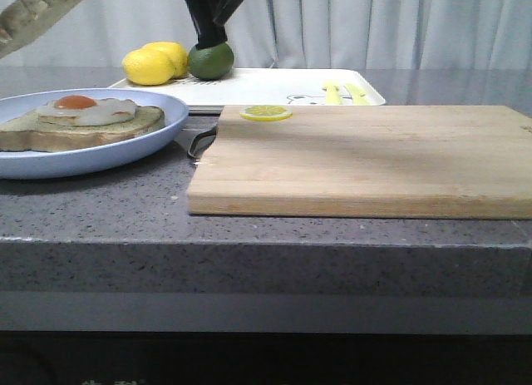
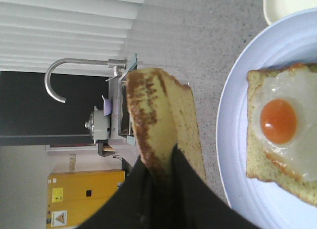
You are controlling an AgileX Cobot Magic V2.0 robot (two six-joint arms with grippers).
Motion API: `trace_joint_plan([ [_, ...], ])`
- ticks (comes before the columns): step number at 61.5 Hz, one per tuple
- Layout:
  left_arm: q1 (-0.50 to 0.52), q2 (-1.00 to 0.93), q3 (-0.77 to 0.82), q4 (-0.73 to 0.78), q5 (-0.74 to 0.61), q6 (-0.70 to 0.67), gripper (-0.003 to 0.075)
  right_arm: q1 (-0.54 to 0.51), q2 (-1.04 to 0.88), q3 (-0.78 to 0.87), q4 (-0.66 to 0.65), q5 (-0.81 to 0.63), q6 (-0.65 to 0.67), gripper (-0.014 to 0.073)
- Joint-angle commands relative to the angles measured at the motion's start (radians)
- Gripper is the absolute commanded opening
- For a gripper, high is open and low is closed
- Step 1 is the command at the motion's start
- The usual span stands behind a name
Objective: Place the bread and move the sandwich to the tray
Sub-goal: 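Lift the bread slice with the right gripper and carry it over the plate, then lower the bread onto the fried egg and open the right gripper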
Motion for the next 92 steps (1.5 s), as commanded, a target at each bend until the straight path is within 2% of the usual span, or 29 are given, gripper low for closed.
trace_joint_plan([
  [1,-0.008,0.007,-0.030,-0.006,-0.080,-0.006,0.0546,0.010,-0.025,-0.066,0.134,0.011,0.014,0.0001],
  [16,-0.008,0.007,-0.030,-0.006,-0.078,-0.006,0.0546,0.018,0.031,-0.084,0.133,-0.046,0.028,0.0001],
  [44,-0.008,0.007,-0.030,-0.006,-0.078,-0.006,0.0546,0.018,0.058,-0.082,0.088,-0.055,0.026,0.0015],
  [47,-0.008,0.007,-0.030,-0.006,-0.078,-0.006,0.0546,0.018,0.058,-0.082,0.076,-0.055,0.026,0.0044],
  [59,-0.008,0.007,-0.030,-0.006,-0.078,-0.006,0.0546,0.015,0.058,-0.082,0.005,-0.036,0.026,0.0325],
  [68,-0.008,0.007,-0.030,-0.006,-0.078,-0.006,0.0546,-0.014,0.057,-0.082,-0.152,0.059,0.026,0.0427],
  [82,-0.008,0.007,-0.030,-0.006,-0.078,-0.006,0.0546,-0.084,0.021,-0.082,-0.428,0.197,0.027,0.0437],
  [92,-0.008,0.007,-0.030,-0.006,-0.078,-0.006,0.0546,-0.135,-0.019,-0.082,-0.544,0.285,0.028,0.0437],
])
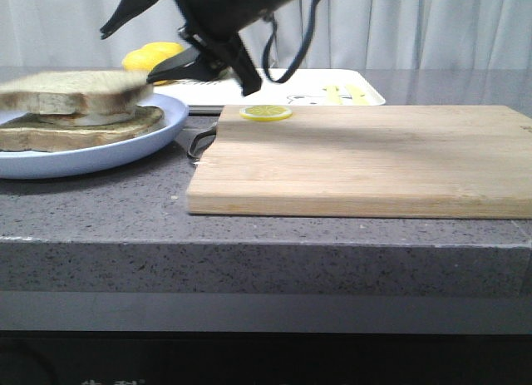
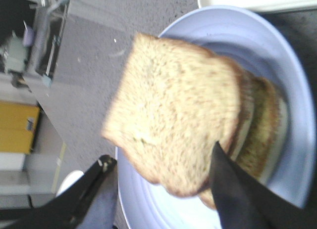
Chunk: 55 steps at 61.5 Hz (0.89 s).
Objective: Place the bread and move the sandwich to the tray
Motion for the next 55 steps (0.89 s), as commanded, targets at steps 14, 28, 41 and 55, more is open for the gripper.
trace_joint_plan([
  [14,-0.008,0.007,-0.030,-0.006,-0.078,-0.006,0.0546,-0.092,-0.217,-0.037,-0.278,0.188,-0.005,0.0435],
  [28,-0.008,0.007,-0.030,-0.006,-0.080,-0.006,0.0546,-0.093,-0.418,-0.037,-0.684,0.340,0.106,0.0435],
  [41,-0.008,0.007,-0.030,-0.010,-0.080,-0.006,0.0546,-0.093,-0.622,-0.022,-1.032,0.435,0.245,0.0435],
  [55,-0.008,0.007,-0.030,-0.015,-0.086,-0.006,0.0546,-0.093,-0.900,0.157,-1.058,0.350,0.245,0.0435],
])
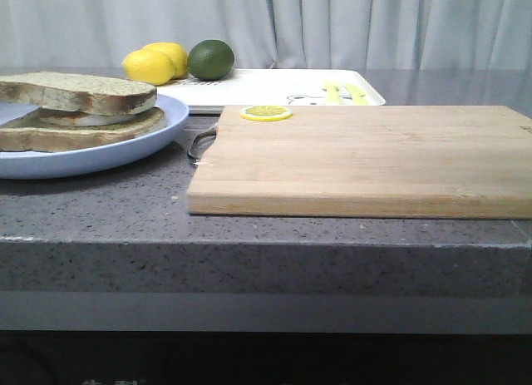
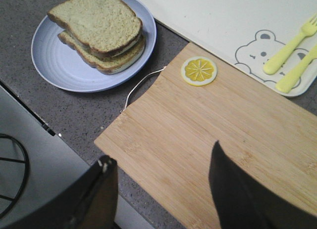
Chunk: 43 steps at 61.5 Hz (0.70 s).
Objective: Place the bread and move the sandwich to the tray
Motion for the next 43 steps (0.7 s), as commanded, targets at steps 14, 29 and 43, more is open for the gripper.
trace_joint_plan([
  [14,-0.008,0.007,-0.030,-0.013,-0.083,-0.006,0.0546,-0.004,-0.310,0.228,-0.002,-0.152,0.000,0.0435],
  [29,-0.008,0.007,-0.030,-0.013,-0.073,-0.006,0.0546,-0.004,-0.466,0.357,-0.002,-0.162,0.000,0.0435],
  [43,-0.008,0.007,-0.107,0.046,0.084,-0.006,0.0546,-0.004,-0.487,0.374,-0.001,-0.119,0.000,0.0435],
])
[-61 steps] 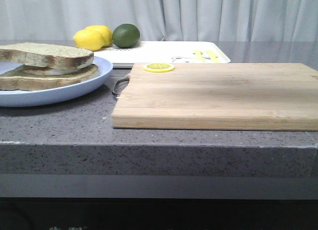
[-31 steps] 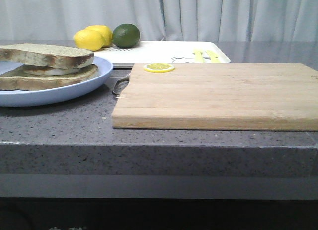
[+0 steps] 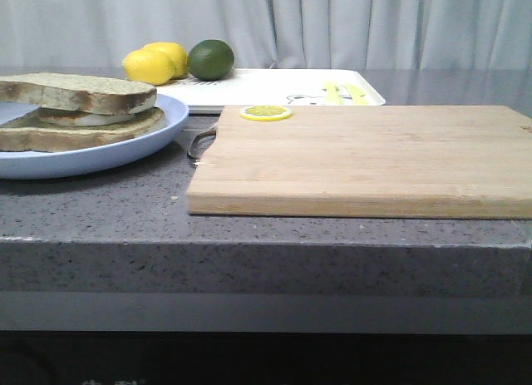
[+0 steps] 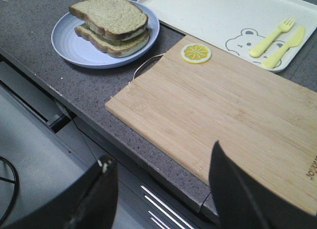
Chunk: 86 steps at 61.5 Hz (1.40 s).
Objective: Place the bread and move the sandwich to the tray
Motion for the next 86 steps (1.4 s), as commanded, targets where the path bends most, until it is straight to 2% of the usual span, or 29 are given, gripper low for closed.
trace_joint_plan([
  [1,-0.008,0.009,-0.077,0.008,-0.001,-0.006,0.0546,-0.004,-0.001,-0.021,0.005,-0.057,-0.001,0.0435],
  [20,0.015,0.189,-0.306,0.045,0.290,-0.008,0.0547,-0.004,-0.001,-0.021,0.005,-0.057,-0.001,0.0435],
  [35,0.109,0.449,-0.465,0.003,0.529,-0.010,0.0547,-0.004,-0.001,-0.021,0.005,-0.057,-0.001,0.0435],
  [45,0.157,0.624,-0.540,-0.067,0.555,-0.010,0.0546,-0.004,-0.001,-0.021,0.005,-0.057,-0.001,0.0435],
  [58,0.162,0.797,-0.608,-0.185,0.557,0.033,0.0545,-0.004,-0.001,-0.021,0.005,-0.057,-0.001,0.0435],
  [75,0.162,0.955,-0.650,-0.203,0.549,0.041,0.0541,-0.004,-0.001,-0.021,0.005,-0.057,-0.001,0.0435],
  [86,0.162,1.010,-0.651,-0.242,0.521,0.043,0.0454,-0.004,-0.001,-0.021,0.005,-0.057,-0.001,0.0435],
])
